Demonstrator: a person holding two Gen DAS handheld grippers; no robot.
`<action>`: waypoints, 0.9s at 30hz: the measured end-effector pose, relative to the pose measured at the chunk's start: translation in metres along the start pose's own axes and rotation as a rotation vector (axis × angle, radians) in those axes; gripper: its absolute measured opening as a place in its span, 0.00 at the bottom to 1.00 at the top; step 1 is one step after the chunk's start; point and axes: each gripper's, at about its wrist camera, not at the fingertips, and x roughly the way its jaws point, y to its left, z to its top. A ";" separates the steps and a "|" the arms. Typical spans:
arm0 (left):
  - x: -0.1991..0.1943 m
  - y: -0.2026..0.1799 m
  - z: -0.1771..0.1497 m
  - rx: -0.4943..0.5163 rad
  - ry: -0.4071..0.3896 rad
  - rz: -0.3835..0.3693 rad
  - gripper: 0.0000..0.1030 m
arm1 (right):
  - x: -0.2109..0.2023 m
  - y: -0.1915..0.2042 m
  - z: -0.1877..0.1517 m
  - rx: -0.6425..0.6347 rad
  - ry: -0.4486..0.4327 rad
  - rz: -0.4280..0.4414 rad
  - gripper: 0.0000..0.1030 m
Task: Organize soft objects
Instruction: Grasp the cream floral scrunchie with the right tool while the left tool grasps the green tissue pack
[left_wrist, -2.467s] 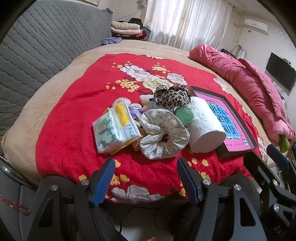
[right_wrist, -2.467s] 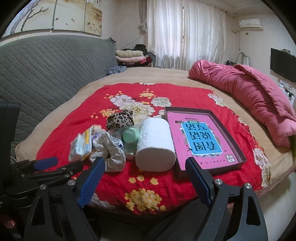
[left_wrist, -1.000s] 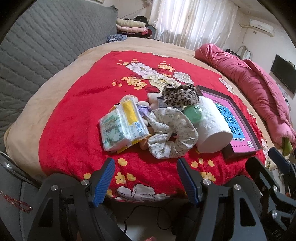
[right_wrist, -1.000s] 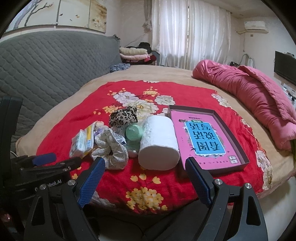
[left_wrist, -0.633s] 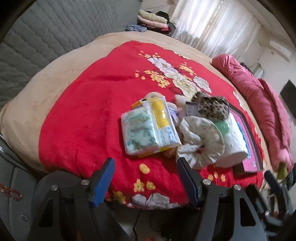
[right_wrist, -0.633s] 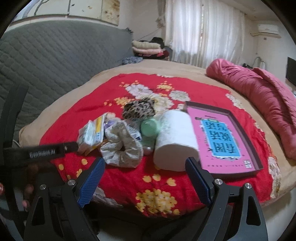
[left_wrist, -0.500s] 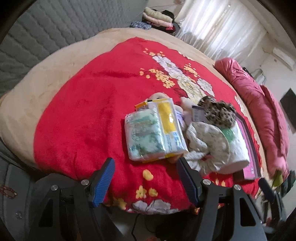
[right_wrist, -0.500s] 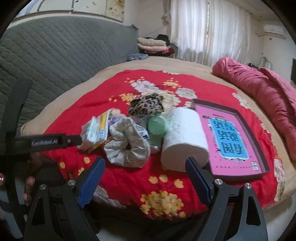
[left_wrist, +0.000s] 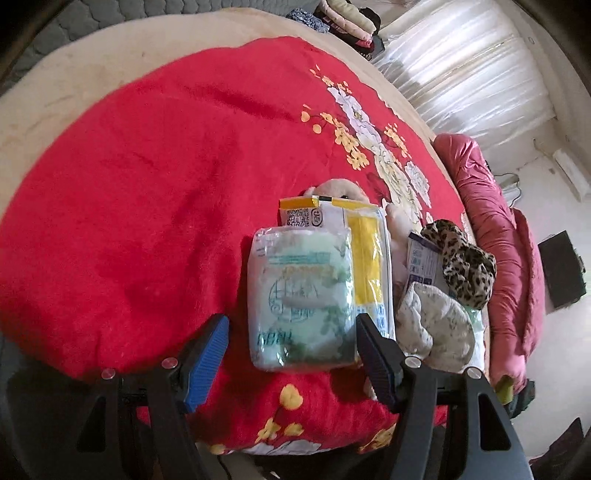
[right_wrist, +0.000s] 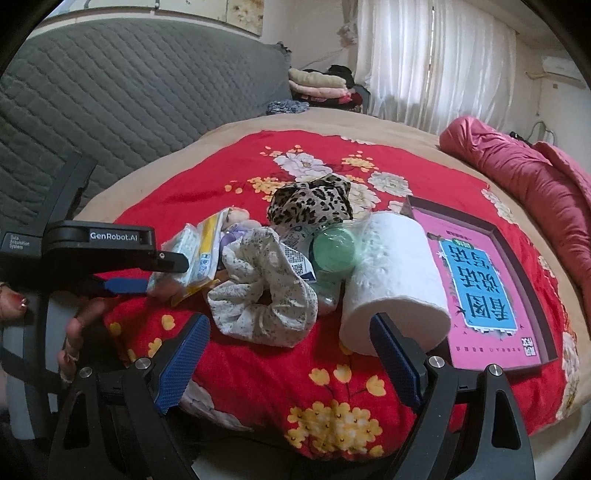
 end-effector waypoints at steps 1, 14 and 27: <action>0.003 0.001 0.002 -0.004 0.006 -0.008 0.66 | 0.002 0.000 0.000 0.000 0.002 0.001 0.86; 0.019 0.005 0.012 0.002 0.004 -0.070 0.63 | 0.043 -0.002 0.010 -0.007 0.064 0.044 0.61; 0.017 0.001 0.007 0.053 -0.020 -0.052 0.61 | 0.074 -0.003 0.014 -0.064 0.097 0.025 0.17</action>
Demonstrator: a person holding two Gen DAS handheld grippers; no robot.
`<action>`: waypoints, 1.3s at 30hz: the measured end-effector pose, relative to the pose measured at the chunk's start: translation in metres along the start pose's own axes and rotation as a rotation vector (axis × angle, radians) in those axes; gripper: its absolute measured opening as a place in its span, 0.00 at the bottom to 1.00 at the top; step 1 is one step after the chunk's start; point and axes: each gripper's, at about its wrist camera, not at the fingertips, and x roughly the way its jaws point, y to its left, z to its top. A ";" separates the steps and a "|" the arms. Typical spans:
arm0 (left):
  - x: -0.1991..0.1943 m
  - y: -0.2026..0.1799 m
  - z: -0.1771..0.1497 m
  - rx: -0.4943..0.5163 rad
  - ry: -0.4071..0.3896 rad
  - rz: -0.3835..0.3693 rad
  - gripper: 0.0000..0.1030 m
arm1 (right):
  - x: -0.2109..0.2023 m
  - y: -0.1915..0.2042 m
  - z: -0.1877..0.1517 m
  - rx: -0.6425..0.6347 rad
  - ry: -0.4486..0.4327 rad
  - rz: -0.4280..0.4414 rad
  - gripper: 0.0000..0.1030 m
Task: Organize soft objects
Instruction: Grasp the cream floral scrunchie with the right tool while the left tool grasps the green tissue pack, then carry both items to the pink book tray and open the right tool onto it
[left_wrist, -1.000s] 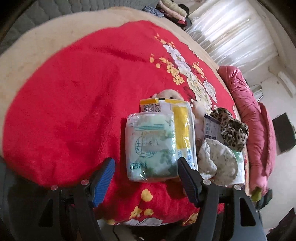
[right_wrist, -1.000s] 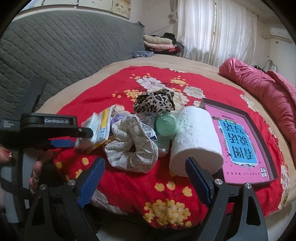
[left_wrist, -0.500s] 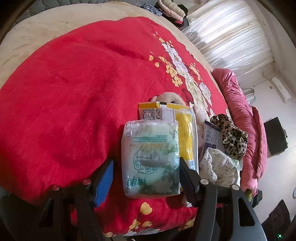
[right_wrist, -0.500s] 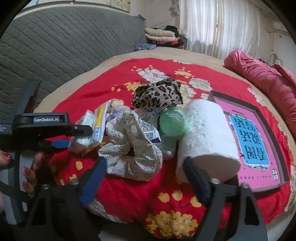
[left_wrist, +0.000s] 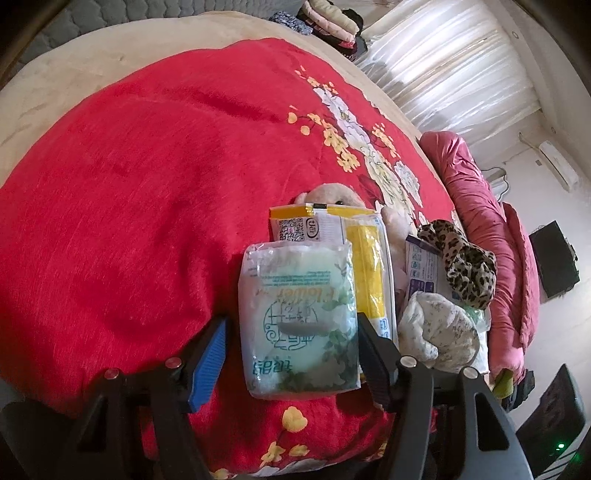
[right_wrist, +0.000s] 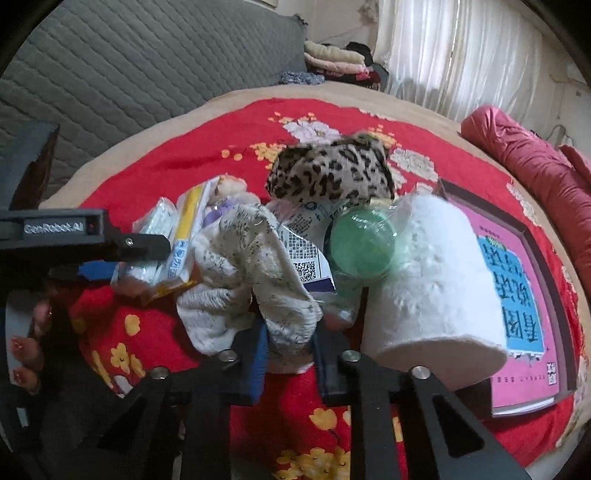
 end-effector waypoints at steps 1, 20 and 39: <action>-0.001 0.000 0.000 0.006 -0.004 0.001 0.53 | -0.004 0.000 0.001 -0.013 -0.017 -0.005 0.15; -0.028 -0.020 -0.009 0.148 -0.088 -0.004 0.42 | -0.078 -0.009 0.001 -0.064 -0.198 -0.035 0.13; -0.068 -0.084 -0.049 0.330 -0.148 0.034 0.42 | -0.122 -0.087 -0.006 0.218 -0.308 -0.027 0.13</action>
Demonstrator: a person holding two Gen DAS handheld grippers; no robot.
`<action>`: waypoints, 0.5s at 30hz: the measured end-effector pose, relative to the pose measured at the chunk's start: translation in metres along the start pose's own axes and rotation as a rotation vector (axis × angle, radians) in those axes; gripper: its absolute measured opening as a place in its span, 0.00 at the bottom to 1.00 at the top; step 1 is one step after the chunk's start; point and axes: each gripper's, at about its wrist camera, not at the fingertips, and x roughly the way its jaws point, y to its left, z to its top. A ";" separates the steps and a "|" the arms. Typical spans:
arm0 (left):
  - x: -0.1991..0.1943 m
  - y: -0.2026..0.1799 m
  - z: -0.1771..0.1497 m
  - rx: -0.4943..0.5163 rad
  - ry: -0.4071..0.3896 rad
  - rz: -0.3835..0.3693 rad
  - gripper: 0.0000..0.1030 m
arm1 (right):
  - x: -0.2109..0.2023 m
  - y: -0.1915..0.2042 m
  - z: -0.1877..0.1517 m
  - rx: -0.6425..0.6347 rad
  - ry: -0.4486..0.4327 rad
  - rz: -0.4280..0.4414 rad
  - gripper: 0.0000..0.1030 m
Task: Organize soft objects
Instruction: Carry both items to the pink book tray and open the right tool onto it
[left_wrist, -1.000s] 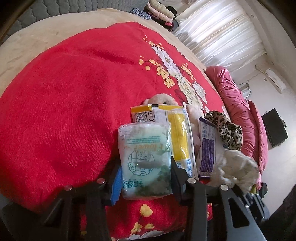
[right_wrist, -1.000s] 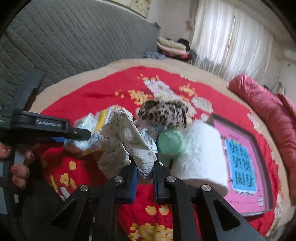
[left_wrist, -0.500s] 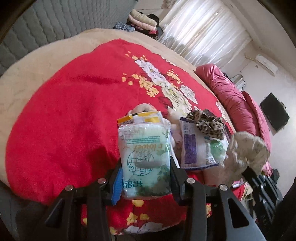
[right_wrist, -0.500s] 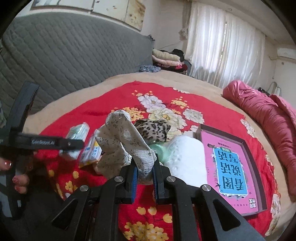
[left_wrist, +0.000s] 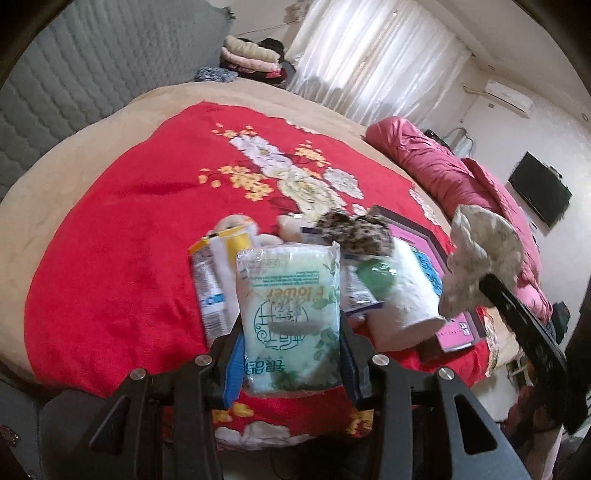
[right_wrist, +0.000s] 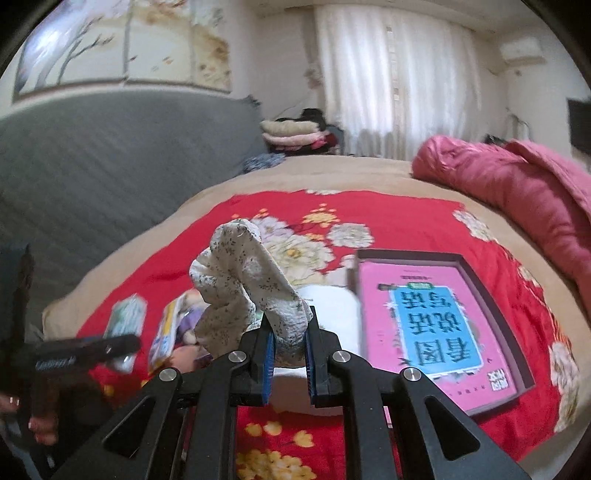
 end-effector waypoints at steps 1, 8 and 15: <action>-0.002 -0.007 -0.001 0.013 0.000 -0.005 0.42 | -0.002 -0.007 0.000 0.016 -0.005 -0.012 0.13; -0.005 -0.048 -0.001 0.094 -0.004 -0.034 0.42 | -0.016 -0.051 -0.001 0.065 -0.043 -0.131 0.13; 0.003 -0.092 0.003 0.150 0.005 -0.068 0.42 | -0.027 -0.096 -0.011 0.145 -0.056 -0.221 0.13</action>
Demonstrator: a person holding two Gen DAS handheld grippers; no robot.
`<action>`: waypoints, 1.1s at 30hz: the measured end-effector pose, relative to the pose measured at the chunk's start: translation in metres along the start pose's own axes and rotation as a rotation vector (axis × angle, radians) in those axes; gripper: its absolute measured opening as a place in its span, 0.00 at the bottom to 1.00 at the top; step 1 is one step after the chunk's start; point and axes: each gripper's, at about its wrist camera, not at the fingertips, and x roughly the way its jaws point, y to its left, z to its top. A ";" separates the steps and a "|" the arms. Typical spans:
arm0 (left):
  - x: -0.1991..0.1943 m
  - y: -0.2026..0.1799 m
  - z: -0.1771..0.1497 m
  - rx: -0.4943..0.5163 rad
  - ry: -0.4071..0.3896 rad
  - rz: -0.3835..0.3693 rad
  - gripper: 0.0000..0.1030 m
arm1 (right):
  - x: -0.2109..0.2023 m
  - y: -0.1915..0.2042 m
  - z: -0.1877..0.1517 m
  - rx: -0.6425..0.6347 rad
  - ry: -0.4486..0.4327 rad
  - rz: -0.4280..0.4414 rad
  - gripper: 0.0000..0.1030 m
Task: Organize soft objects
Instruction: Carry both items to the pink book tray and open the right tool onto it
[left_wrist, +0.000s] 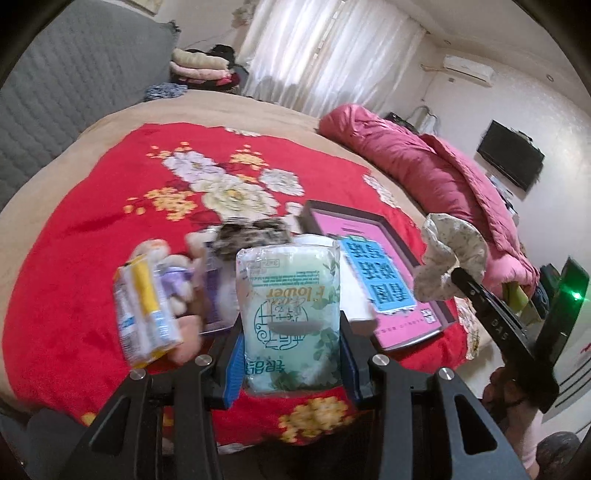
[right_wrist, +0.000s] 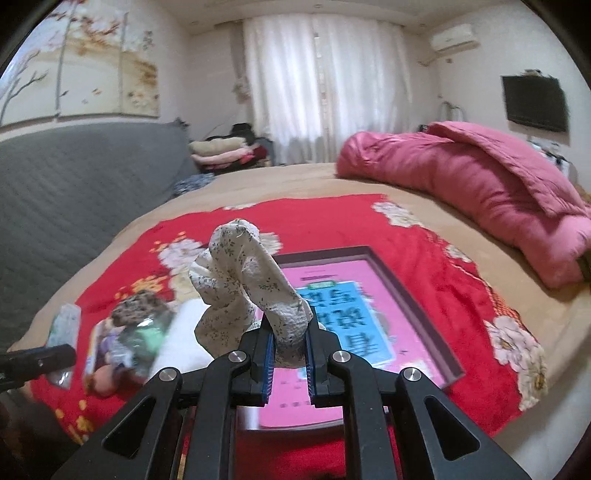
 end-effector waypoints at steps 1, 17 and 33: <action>0.002 -0.007 0.000 0.008 0.004 -0.006 0.42 | 0.000 -0.007 0.000 0.011 -0.005 -0.018 0.13; 0.074 -0.127 0.014 0.207 0.104 -0.077 0.42 | 0.036 -0.075 -0.015 0.175 0.107 -0.155 0.14; 0.152 -0.165 0.006 0.267 0.238 -0.044 0.42 | 0.071 -0.104 -0.034 0.234 0.269 -0.201 0.15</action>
